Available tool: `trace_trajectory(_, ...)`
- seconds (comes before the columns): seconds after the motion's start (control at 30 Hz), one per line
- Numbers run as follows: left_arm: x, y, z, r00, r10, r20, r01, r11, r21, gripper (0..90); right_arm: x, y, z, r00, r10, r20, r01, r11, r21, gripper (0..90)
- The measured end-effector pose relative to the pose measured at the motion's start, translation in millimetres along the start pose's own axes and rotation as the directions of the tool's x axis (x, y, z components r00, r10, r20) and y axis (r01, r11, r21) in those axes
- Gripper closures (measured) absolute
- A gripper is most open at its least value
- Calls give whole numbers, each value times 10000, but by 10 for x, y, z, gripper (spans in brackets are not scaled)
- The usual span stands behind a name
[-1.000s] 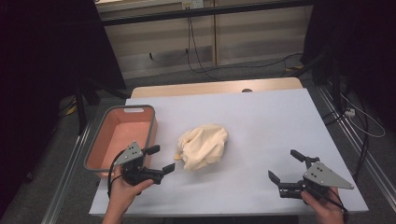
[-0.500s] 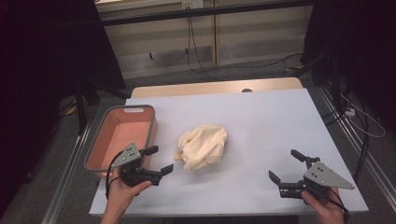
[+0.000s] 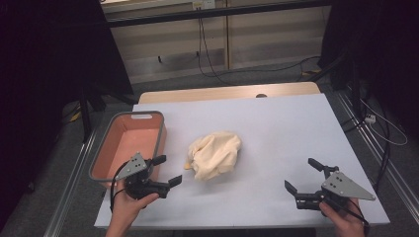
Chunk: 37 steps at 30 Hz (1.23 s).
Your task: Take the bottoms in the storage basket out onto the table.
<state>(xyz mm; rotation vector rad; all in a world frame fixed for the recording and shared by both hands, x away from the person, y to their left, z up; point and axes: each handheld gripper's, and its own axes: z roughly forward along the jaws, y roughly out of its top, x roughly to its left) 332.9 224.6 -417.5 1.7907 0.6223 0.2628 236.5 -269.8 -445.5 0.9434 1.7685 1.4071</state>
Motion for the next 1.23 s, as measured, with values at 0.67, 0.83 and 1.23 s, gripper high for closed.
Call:
trace_trajectory(0.67,-5,-23,-97,10000,-2,-11,1,9998,-216,50,2,3,3,10000,-25,-21,25,10000,-28,5)
trace_trajectory(0.83,-11,-36,-111,10000,-1,2,1,9997,-224,50,-1,5,-2,10000,-39,-2,39,10000,-30,5)
trace_trajectory(1.23,-26,-41,-94,10000,39,-13,-39,9997,-222,50,-6,8,-4,10000,-22,28,22,10000,-41,5)
